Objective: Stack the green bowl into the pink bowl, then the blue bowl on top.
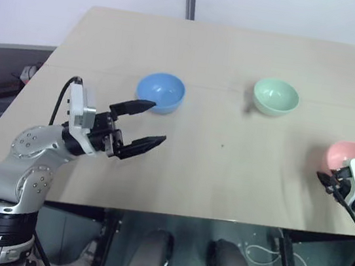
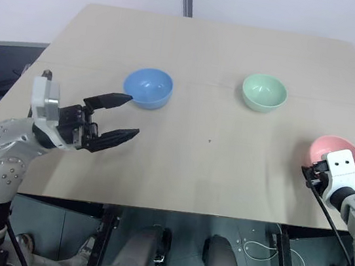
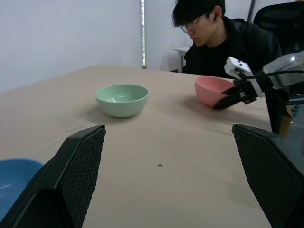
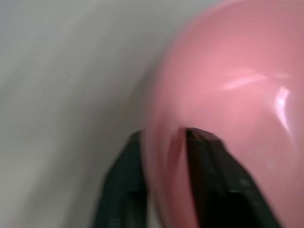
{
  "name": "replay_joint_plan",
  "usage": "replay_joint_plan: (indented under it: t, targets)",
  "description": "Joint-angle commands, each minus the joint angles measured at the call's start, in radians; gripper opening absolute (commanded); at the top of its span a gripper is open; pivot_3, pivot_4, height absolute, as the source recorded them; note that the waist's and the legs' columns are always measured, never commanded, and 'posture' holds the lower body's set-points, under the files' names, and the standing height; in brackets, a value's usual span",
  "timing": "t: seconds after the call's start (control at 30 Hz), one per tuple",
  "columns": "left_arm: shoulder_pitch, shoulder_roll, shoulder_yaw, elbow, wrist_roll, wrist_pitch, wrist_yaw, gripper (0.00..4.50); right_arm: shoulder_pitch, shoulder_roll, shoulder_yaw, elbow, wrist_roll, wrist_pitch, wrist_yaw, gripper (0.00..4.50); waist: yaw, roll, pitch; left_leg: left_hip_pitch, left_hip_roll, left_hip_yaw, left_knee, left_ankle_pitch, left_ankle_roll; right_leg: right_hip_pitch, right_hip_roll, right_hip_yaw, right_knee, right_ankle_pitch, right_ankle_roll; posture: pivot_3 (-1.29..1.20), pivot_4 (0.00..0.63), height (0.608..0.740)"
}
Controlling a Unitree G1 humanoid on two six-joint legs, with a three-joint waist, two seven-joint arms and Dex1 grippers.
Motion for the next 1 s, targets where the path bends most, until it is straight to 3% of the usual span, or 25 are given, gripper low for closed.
replay_joint_plan:
  t: [0.03, 0.2, 0.33, 0.53, 0.67, 0.7, 0.83, 1.0]
  targets:
    - [-0.003, 0.007, 0.032, -0.033, -0.034, -0.005, -0.01, 4.5, -0.016, -0.001, 0.023, 0.015, -0.029, -0.091, 0.017, 0.06, -0.001, -0.001, -0.001, 0.0, 0.0, 0.0, 0.0, 0.0, 0.0, 0.0, 0.0, 0.0, 0.0, 0.0, 0.0, 0.0, 0.15, 0.74]
    - [0.007, -0.003, 0.046, -0.005, -0.014, -0.022, 0.016, 4.5, -0.058, 0.032, 0.124, -0.091, 0.003, -0.177, 0.092, 0.06, -0.002, 0.0, 0.0, 0.0, 0.0, 0.0, 0.0, 0.0, 0.0, 0.0, 0.0, -0.001, 0.0, 0.0, 0.0, 0.0, 0.15, 0.74]
    - [0.004, -0.015, 0.041, 0.006, 0.001, -0.03, 0.038, 4.5, -0.14, 0.113, 0.321, -0.2, -0.006, -0.145, 0.107, 0.06, -0.004, 0.001, 0.001, 0.0, 0.002, 0.0, 0.0, 0.0, 0.0, -0.001, 0.0, 0.0, 0.001, 0.0, 0.0, 0.0, 0.15, 0.74]
    - [0.003, -0.031, 0.026, -0.006, 0.018, -0.039, 0.056, 4.5, -0.266, 0.206, 0.563, -0.076, -0.087, -0.156, 0.144, 0.06, 0.005, 0.0, 0.001, -0.001, 0.0, -0.002, 0.0, 0.0, 0.0, -0.001, -0.002, -0.003, 0.0, 0.0, 0.0, 0.0, 0.15, 0.74]
    - [0.008, -0.036, 0.028, -0.019, 0.021, -0.037, 0.076, 4.5, -0.312, 0.203, 0.623, -0.019, -0.156, -0.198, 0.163, 1.64, 0.003, -0.003, 0.0, -0.001, -0.001, -0.002, 0.0, 0.0, 0.0, -0.001, -0.004, -0.003, 0.0, 0.0, 0.0, 0.0, 0.15, 0.74]
    - [0.01, -0.036, 0.028, -0.021, 0.02, -0.034, 0.08, 4.5, -0.317, 0.205, 0.623, -0.017, -0.158, -0.2, 0.168, 2.21, 0.003, -0.002, 0.0, -0.001, -0.001, -0.002, 0.0, 0.0, 0.0, -0.002, -0.005, -0.003, 0.0, 0.0, 0.0, 0.0, 0.15, 0.74]
    - [0.029, -0.034, 0.027, -0.031, 0.043, -0.041, 0.106, 4.5, -0.332, 0.195, 0.552, -0.103, -0.102, -0.17, 0.191, 4.11, 0.0, -0.001, 0.001, -0.001, -0.001, -0.002, 0.0, 0.0, 0.0, -0.002, -0.005, -0.003, 0.0, 0.0, 0.0, 0.0, 0.15, 0.74]
    - [0.029, -0.047, 0.014, -0.032, 0.054, -0.045, 0.129, 4.5, -0.392, 0.174, 0.399, -0.184, 0.064, -0.141, 0.27, 4.11, 0.0, -0.001, 0.001, -0.002, -0.001, -0.003, 0.0, 0.0, 0.0, -0.002, -0.005, -0.002, 0.0, 0.0, 0.0, 0.0, 0.15, 0.74]
